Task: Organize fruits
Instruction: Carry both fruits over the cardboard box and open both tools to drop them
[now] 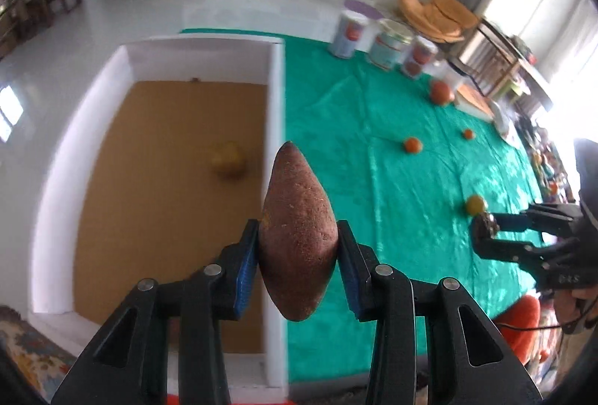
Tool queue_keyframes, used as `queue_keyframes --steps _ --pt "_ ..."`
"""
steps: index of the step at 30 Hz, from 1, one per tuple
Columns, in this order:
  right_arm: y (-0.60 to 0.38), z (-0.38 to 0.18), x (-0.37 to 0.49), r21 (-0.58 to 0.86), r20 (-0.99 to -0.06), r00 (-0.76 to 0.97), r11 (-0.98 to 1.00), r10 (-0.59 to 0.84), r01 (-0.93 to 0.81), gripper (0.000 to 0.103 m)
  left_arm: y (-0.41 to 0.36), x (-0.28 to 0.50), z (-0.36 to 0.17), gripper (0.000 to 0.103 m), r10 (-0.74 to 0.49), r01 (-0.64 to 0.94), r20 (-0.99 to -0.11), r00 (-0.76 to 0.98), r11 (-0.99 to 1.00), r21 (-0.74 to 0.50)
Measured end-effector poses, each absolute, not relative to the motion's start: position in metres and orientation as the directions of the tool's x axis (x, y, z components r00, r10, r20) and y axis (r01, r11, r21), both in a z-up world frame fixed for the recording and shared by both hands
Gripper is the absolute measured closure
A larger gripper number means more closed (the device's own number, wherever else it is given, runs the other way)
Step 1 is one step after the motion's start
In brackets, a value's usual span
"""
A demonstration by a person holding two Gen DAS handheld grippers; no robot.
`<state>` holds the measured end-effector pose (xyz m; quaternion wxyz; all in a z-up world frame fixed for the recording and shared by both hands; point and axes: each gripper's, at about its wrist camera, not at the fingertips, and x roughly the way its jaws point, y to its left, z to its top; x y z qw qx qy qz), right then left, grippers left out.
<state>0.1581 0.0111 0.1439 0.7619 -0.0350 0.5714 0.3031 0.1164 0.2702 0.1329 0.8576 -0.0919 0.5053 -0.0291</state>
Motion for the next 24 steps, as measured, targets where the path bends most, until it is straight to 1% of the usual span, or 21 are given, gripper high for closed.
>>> queue_keyframes --steps 4,6,8,11,17,18,19,20,22,24 --pt "0.122 0.155 0.155 0.257 -0.871 0.166 0.719 0.461 -0.646 0.057 0.335 0.116 0.102 0.062 -0.043 -0.207 -0.9 0.435 0.968 -0.146" --pt "0.174 0.148 0.154 0.183 -0.879 0.198 0.691 0.433 -0.699 0.057 0.351 0.113 0.077 0.062 -0.018 -0.255 -0.916 0.402 0.958 -0.13" --pt "0.209 0.132 0.158 0.155 -0.892 0.195 0.679 0.409 -0.717 0.057 0.363 0.114 0.059 0.062 -0.023 -0.285 -0.926 0.377 0.948 -0.139" --pt "0.239 0.105 0.164 0.139 -0.908 0.185 0.688 0.375 -0.712 0.057 0.372 0.115 0.037 0.062 -0.044 -0.312 -0.935 0.352 0.936 -0.162" --pt "0.26 0.065 0.162 0.096 -0.928 0.192 0.702 0.32 -0.706 0.056 0.382 0.121 0.012 0.061 -0.034 -0.341 -0.947 0.318 0.928 -0.147" --pt "0.259 0.061 0.165 0.097 -0.926 0.197 0.708 0.323 -0.7 0.054 0.384 0.12 0.015 0.059 -0.033 -0.344 -0.946 0.323 0.927 -0.15" --pt "0.257 0.062 0.163 0.105 -0.923 0.198 0.711 0.331 -0.696 0.053 0.385 0.119 0.018 0.052 -0.035 -0.346 -0.941 0.337 0.925 -0.158" --pt "0.254 0.065 0.163 0.119 -0.918 0.195 0.711 0.344 -0.693 0.052 0.385 0.118 0.023 0.042 -0.044 -0.347 -0.934 0.355 0.922 -0.175" --pt "0.247 0.072 0.159 0.141 -0.905 0.202 0.712 0.374 -0.687 0.052 0.387 0.114 0.037 0.032 -0.045 -0.348 -0.917 0.397 0.917 -0.195" --pt "0.234 0.09 0.158 0.164 -0.88 0.223 0.709 0.419 -0.686 0.052 0.381 0.109 0.064 0.027 -0.039 -0.332 -0.887 0.46 0.919 -0.213"
